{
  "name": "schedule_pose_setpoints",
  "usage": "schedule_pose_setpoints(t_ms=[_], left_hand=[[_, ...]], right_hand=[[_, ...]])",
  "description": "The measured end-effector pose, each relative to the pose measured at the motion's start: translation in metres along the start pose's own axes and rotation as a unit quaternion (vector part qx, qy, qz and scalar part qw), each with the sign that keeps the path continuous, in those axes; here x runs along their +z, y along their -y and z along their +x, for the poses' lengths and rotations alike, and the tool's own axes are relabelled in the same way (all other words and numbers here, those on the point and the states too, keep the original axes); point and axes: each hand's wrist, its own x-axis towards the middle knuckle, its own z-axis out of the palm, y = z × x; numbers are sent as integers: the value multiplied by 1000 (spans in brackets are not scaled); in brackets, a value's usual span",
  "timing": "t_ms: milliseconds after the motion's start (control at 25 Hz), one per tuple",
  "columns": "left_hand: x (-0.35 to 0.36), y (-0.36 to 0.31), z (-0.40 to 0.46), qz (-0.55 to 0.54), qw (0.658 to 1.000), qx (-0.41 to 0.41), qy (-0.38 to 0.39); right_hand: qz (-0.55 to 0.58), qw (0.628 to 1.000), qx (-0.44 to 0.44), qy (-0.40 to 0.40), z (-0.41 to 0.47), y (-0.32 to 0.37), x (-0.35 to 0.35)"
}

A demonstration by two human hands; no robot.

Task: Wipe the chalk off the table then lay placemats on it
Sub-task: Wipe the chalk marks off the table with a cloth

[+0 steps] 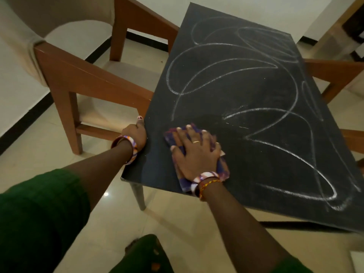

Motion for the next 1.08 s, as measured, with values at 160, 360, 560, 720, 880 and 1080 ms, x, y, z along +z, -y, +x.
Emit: schedule_pose_setpoints(t_ms=[160,360,560,720,880,1080], left_hand=[[1,2,6,-22,999,-32,32],[3,6,15,-74,993,-62,73],[6,15,22,-155,978,-85,111],[6,17,26,-214,958,-107,156],[2,12,23,-245,945,-123,177],[0,9,23,-234,950,-121,169]], right_hand=[[31,964,263,20,2,-104,-21],[19,997,65,30,13,-6,-6],[-11,995,-99,29,58,-5,-2],[27,997,42,53,135,-25,-17],[-19,990,-126,57,63,8,-6],[-15,994,-97,40,127,3,-7]])
